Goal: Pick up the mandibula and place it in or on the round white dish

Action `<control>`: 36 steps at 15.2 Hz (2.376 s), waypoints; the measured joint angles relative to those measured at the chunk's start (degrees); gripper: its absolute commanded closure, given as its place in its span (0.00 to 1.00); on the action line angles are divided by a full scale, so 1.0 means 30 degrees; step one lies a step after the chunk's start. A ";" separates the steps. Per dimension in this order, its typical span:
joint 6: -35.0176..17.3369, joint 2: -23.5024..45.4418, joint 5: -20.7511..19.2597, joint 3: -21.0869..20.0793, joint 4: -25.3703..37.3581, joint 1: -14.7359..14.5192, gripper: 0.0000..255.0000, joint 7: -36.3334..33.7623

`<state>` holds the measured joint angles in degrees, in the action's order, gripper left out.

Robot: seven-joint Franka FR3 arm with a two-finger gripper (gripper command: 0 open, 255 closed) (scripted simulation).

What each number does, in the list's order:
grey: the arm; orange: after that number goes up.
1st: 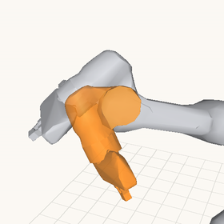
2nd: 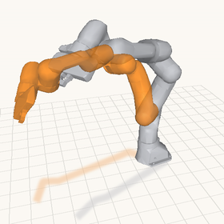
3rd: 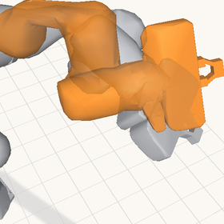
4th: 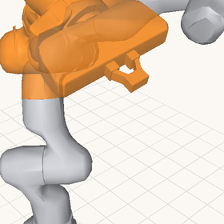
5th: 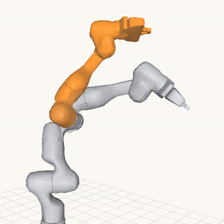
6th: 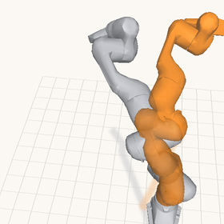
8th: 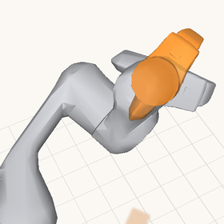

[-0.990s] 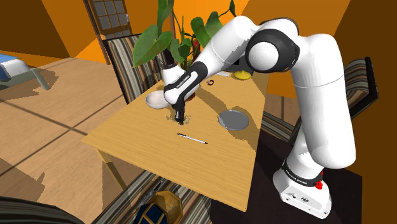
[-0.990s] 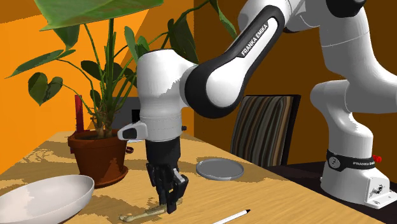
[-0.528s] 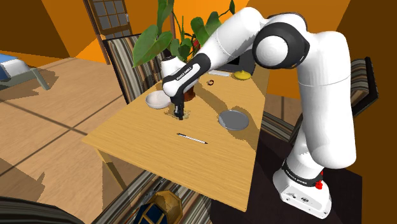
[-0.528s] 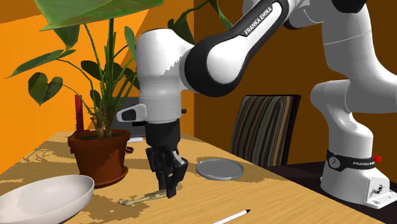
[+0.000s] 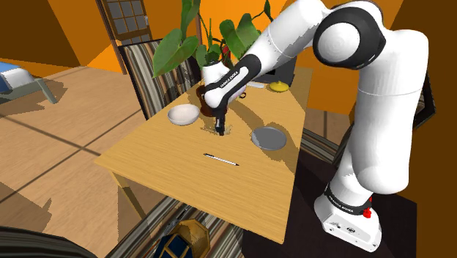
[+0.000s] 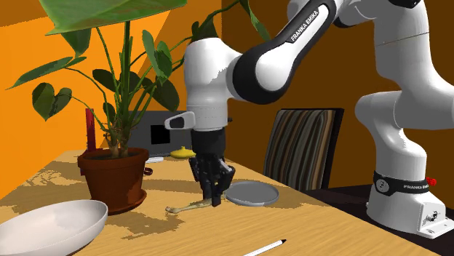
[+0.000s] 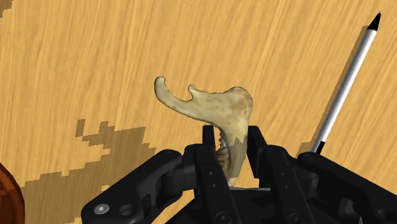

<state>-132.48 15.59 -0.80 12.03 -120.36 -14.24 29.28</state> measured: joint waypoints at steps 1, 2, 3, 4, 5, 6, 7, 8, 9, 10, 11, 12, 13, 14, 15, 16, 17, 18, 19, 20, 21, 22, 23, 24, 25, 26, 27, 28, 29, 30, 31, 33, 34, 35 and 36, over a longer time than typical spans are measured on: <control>-0.0191 -0.0488 -0.0111 0.0147 -0.0670 0.0143 1.00 0.0228; -0.0410 -0.1036 -0.0250 0.0281 -0.1408 0.0238 1.00 0.0372; -0.0637 -0.1445 -0.0366 0.0419 -0.2022 0.0367 1.00 0.0564; -0.0756 -0.1917 -0.0505 0.0632 -0.2580 0.0596 1.00 0.0909; -0.0955 -0.2329 -0.0645 0.0813 -0.3159 0.0774 1.00 0.1170; -0.1149 -0.2891 -0.0848 0.0999 -0.3881 0.0929 1.00 0.1374; -0.1174 -0.3368 -0.1025 0.1174 -0.4356 0.1085 1.00 0.1582; -0.1476 -0.3729 -0.1190 0.1399 -0.4985 0.1315 1.00 0.1901; -0.1567 -0.4253 -0.1426 0.1580 -0.5578 0.1471 1.00 0.2060; -0.1738 -0.4611 -0.1610 0.1772 -0.6063 0.1659 1.00 0.2302; -0.1907 -0.5035 -0.1837 0.1981 -0.6623 0.1862 1.00 0.2527; -0.2025 -0.5414 -0.2060 0.2215 -0.7073 0.2096 1.00 0.2814; -0.2124 -0.5888 -0.2342 0.2479 -0.7598 0.2363 1.00 0.3113; -0.2207 -0.6188 -0.2544 0.2653 -0.7941 0.2544 1.00 0.3301; -0.2292 -0.6478 -0.2771 0.2913 -0.8270 0.2808 1.00 0.3632; -0.2260 -0.7024 -0.3115 0.3150 -0.8742 0.3081 1.00 0.3854; -0.2353 -0.7393 -0.3416 0.3443 -0.9136 0.3394 1.00 0.4202; -0.2264 -0.8037 -0.3827 0.3627 -0.9657 0.3673 1.00 0.4315; -0.2271 -0.8479 -0.4228 0.4049 -1.0012 0.4124 1.00 0.4820; -0.2450 -0.8551 -0.4356 0.4166 -1.0243 0.4245 1.00 0.4950; -0.2713 -0.8419 -0.4374 0.4246 -1.0373 0.4288 1.00 0.5049; -0.3059 -0.8155 -0.4327 0.4321 -1.0461 0.4295 1.00 0.5147; -0.3394 -0.7893 -0.4264 0.4365 -1.0542 0.4280 1.00 0.5201; -0.3670 -0.7651 -0.4187 0.4414 -1.0578 0.4270 1.00 0.5287; -0.3979 -0.7409 -0.4118 0.4452 -1.0654 0.4259 1.00 0.5346; -0.4281 -0.7170 -0.4033 0.4455 -1.0730 0.4221 1.00 0.5355; -0.4614 -0.6915 -0.3948 0.4473 -1.0822 0.4197 1.00 0.5395; -0.4965 -0.6577 -0.3807 0.4513 -1.0846 0.4179 1.00 0.5508; -0.5264 -0.6251 -0.3640 0.4529 -1.0831 0.4144 1.00 0.5611; -0.5617 -0.5873 -0.3443 0.4552 -1.0821 0.4121 1.00 0.5758; -0.5925 -0.5603 -0.3306 0.4568 -1.0869 0.4116 1.00 0.5863; -0.6592 -0.4973 -0.2947 0.4574 -1.0937 0.4105 1.00 0.6124; -0.6870 -0.4608 -0.2679 0.4514 -1.0870 0.4060 1.00 0.6235; -0.7080 -0.4377 -0.2523 0.4487 -1.0863 0.4055 1.00 0.6332; -0.7194 -0.4324 -0.2510 0.4485 -1.0922 0.4056 1.00 0.6333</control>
<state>-154.06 2.62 -8.32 25.48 -153.12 -2.07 48.28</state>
